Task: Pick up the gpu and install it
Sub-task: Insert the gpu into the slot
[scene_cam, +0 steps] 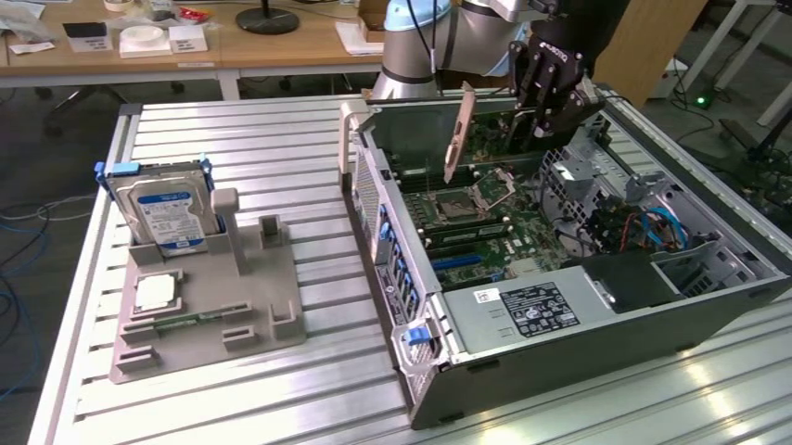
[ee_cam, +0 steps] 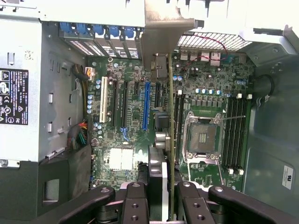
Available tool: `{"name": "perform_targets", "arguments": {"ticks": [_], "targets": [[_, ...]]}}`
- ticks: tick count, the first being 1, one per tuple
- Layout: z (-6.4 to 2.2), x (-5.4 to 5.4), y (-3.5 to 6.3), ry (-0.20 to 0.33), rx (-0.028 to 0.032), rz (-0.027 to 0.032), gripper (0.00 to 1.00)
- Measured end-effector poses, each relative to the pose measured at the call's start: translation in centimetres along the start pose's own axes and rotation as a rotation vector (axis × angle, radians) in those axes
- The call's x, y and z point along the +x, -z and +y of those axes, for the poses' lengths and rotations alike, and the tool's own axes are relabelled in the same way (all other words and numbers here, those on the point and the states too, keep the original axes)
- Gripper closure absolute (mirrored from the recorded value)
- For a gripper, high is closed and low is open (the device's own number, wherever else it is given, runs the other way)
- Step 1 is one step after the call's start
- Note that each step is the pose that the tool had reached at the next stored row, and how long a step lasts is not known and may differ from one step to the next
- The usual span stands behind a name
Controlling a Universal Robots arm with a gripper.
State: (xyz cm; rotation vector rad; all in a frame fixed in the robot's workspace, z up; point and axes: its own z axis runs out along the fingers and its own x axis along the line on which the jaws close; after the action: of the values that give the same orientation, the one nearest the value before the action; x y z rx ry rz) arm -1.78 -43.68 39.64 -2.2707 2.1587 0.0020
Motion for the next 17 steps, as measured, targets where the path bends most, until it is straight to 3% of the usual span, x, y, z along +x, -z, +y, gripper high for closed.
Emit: {"name": "perform_targets", "arguments": {"ticks": [5, 10, 17], "targets": [[0.0, 0.0, -0.12, -0.005, 0.0001, -0.0002, 0.72], [0.0, -0.02, -0.43, -0.058, 0.0003, 0.0004, 0.72], [0.16, -0.03, -0.87, -0.059, 0.0003, 0.0004, 0.72]]}}
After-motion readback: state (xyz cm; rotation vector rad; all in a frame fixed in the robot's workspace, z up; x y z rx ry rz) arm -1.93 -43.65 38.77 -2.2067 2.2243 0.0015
